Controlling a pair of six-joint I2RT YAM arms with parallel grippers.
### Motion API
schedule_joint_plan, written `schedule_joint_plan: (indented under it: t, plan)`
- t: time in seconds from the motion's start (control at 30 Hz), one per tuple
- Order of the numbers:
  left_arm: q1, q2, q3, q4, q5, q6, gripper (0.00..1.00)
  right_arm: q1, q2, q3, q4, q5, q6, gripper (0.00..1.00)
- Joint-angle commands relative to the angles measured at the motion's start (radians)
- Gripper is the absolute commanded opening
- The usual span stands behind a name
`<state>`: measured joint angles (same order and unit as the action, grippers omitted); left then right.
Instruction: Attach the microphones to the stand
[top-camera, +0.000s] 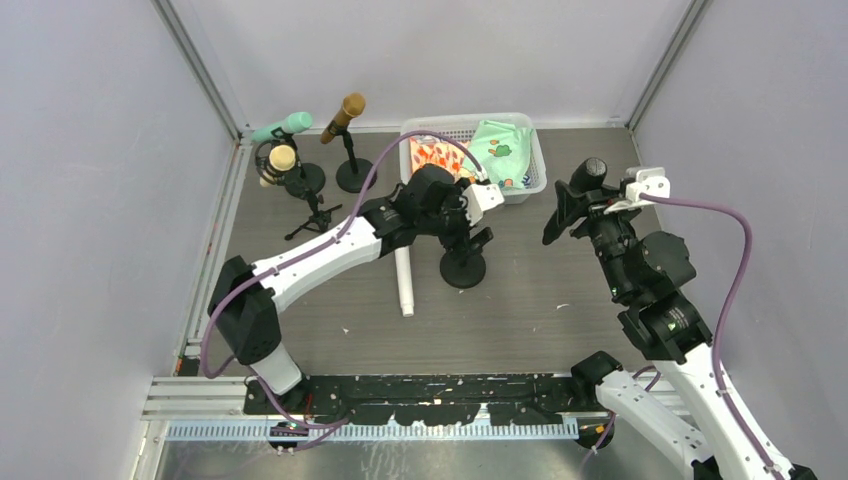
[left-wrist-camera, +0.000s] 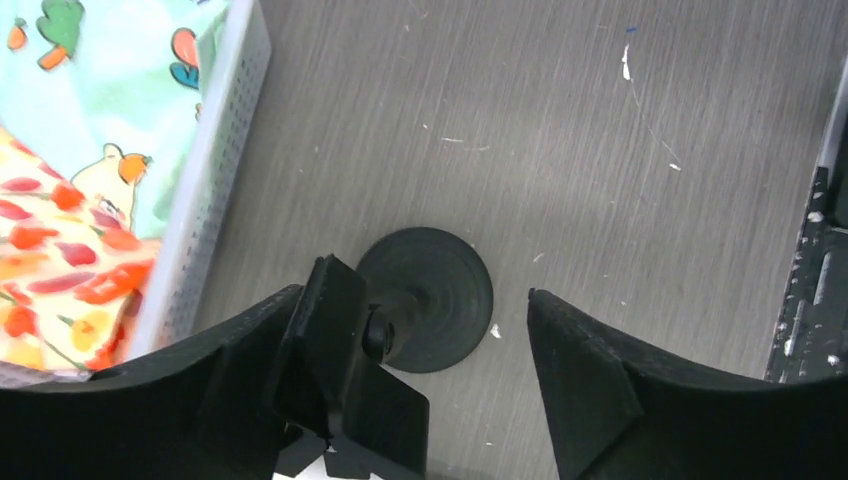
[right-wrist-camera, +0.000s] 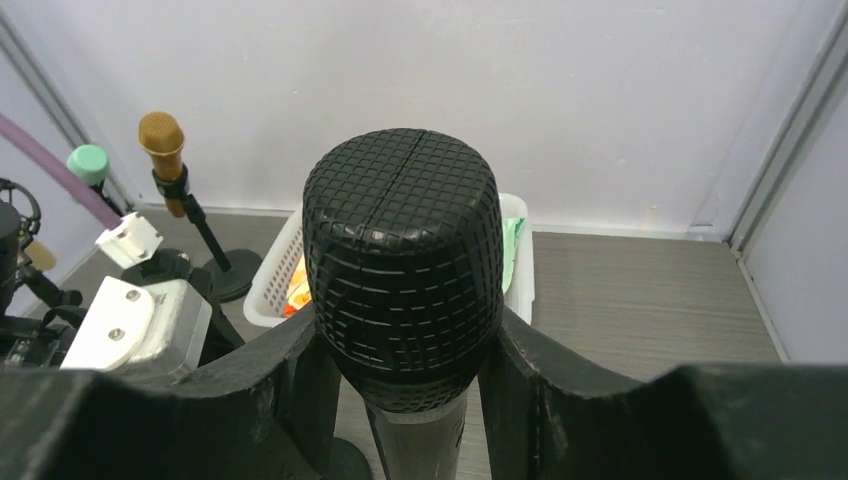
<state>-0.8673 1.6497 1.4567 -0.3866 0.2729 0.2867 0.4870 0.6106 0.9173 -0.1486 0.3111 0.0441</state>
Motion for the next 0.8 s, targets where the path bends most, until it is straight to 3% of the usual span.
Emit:
schedule_joint_plan:
  t: [0.0, 0.1, 0.27, 0.53, 0.77]
  plan:
    - [0.030, -0.083, -0.089, 0.156, 0.072, -0.074, 0.89, -0.002, 0.036, 0.021, 0.064, -0.091, -0.066, 0.02]
    - [0.036, -0.130, -0.158, 0.263, 0.056, -0.128, 0.97, -0.002, 0.067, 0.041, 0.049, -0.128, -0.079, 0.02]
    - [0.044, -0.240, -0.386, 0.632, -0.033, -0.206, 0.99, -0.003, 0.131, 0.085, 0.027, -0.197, -0.125, 0.05]
    - [0.062, -0.238, -0.770, 1.396, -0.171, -0.346, 0.98, -0.001, 0.259, 0.156, -0.030, -0.353, -0.246, 0.01]
    - [0.063, -0.159, -0.841, 1.598, -0.213, -0.322, 0.98, 0.001, 0.334, 0.197, -0.042, -0.485, -0.393, 0.01]
